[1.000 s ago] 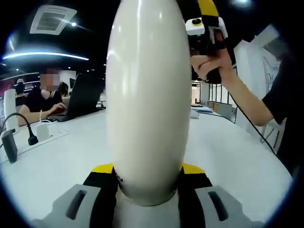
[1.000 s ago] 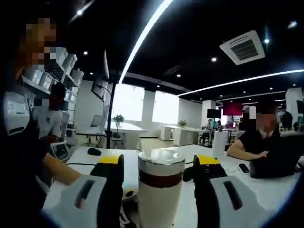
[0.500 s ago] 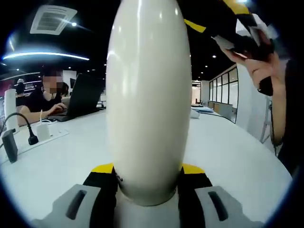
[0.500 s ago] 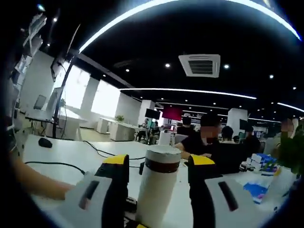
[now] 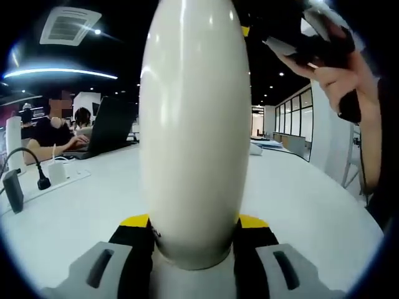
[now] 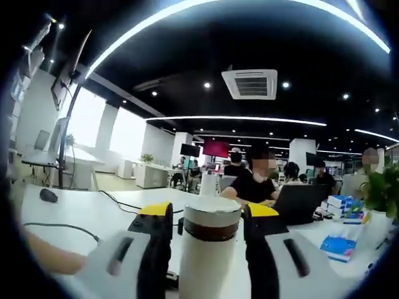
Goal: Grasp the water cup twist off the cup lid place the cup lid on the table
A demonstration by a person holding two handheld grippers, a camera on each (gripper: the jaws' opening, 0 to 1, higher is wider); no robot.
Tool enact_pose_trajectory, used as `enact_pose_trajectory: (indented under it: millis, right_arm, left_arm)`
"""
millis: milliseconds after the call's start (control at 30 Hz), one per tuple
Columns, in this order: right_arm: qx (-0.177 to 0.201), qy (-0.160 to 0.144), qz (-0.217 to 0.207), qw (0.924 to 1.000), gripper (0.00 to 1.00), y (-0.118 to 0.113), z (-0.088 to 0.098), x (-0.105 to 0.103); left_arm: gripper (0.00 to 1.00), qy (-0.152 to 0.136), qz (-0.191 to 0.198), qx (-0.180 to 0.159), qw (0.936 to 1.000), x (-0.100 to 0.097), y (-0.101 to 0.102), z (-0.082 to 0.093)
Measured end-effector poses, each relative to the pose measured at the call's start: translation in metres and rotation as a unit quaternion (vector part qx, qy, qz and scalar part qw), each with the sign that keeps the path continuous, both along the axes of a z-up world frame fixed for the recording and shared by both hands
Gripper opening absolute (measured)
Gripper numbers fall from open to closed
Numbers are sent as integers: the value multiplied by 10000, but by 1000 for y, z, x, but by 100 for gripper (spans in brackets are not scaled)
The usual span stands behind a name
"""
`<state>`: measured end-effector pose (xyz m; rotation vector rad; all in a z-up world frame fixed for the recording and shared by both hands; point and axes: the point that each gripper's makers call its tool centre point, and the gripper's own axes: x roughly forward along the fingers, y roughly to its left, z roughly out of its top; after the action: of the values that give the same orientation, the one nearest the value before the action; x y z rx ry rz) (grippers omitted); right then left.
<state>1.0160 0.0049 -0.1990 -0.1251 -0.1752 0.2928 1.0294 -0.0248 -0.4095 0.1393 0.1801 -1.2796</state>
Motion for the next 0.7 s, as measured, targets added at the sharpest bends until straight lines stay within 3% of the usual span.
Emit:
enact_pose_trajectory:
  millis: [100, 400, 567, 700]
  right_arm:
    - [-14, 51, 64, 10000, 41, -5, 0, 4]
    - [-5, 201, 928, 9955, 41, -5, -1, 4]
    - [249, 304, 1543, 9872, 41, -6, -4, 3]
    - [53, 245, 2033, 9788, 41, 0, -7, 3]
  left_arm:
    - [52, 0, -1, 1, 10000, 0, 0, 0]
    - [52, 0, -14, 1, 10000, 1, 1, 0]
    - [52, 1, -21, 0, 10000, 1, 0, 0]
    - [52, 2, -14, -1, 10000, 1, 0, 0]
